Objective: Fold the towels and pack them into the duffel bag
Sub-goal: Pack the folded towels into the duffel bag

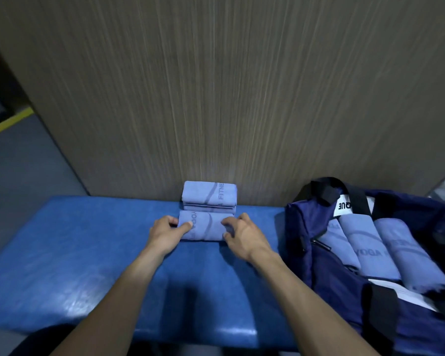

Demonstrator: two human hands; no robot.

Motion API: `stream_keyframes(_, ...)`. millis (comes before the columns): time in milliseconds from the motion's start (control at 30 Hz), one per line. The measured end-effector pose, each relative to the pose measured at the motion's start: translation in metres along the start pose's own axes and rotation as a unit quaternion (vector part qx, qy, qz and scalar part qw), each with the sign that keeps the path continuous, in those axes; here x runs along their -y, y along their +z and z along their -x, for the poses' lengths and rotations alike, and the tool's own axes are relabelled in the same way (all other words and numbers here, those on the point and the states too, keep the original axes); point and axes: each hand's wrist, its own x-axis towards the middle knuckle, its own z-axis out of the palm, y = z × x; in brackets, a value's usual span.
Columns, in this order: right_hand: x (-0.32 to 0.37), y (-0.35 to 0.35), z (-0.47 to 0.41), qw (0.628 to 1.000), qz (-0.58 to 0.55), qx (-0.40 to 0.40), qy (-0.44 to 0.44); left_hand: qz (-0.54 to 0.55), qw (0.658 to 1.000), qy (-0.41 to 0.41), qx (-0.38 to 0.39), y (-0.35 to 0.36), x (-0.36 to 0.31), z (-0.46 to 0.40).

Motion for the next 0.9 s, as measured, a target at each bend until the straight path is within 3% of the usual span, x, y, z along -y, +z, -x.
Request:
stream_keyframes(167,0.0,-0.001,0.005,1.0,-0.015,-0.004,0.012,0.139,0.989,0.047,0.032,0.006,-0.002,0.022)
stream_keyframes(300,0.002,-0.011,0.015,0.999,-0.031,0.0,0.01,0.194,0.977,0.092,0.008,0.007,-0.013,0.04)
stream_keyframes(433,-0.001,-0.035,0.028,0.991,-0.094,-0.082,-0.043,0.218,0.96,0.175,0.0,-0.003,-0.048,0.065)
stream_keyframes(533,-0.003,-0.072,0.043,0.961,-0.223,-0.132,-0.097,0.256,0.939,0.222,0.054,-0.007,-0.092,0.082)
stream_keyframes(667,-0.02,-0.125,0.077,0.899,-0.41,-0.105,-0.114,0.282,0.915,0.26,0.128,0.013,-0.149,0.1)
stream_keyframes(767,-0.049,-0.153,0.11,0.898,-0.42,-0.09,-0.095,0.299,0.901,0.266,0.168,0.049,-0.179,0.118)
stream_keyframes(900,-0.106,-0.18,0.145,0.911,-0.388,-0.131,-0.035,0.271,0.902,0.275,0.193,0.118,-0.203,0.135)
